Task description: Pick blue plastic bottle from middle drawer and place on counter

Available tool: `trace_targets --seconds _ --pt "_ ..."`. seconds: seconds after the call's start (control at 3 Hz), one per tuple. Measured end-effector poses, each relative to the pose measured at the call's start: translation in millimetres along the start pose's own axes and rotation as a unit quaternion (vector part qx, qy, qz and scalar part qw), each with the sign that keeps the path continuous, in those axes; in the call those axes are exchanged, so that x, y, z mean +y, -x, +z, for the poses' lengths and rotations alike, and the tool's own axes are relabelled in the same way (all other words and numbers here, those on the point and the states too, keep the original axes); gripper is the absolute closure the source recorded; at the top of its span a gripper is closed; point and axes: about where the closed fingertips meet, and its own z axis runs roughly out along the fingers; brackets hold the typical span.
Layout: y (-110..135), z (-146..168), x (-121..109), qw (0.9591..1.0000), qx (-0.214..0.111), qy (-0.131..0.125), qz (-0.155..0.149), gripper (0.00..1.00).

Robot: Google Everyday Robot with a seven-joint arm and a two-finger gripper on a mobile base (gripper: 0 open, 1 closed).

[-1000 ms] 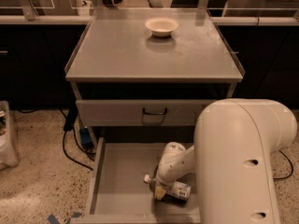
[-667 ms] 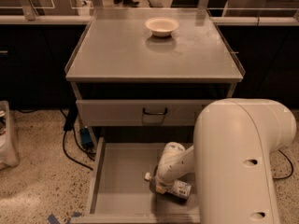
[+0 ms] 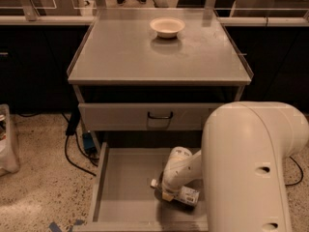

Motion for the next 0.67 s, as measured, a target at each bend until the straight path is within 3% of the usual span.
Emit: trace_targets --seconds 0.33,0.67 --pt "3.1 -31.0 1.2 0.9997 -0.005 -0.011 -0.019 1.00" --pt "2.8 -82.9 6.7 0.9985 -0.006 -0.034 -0.043 1.00"
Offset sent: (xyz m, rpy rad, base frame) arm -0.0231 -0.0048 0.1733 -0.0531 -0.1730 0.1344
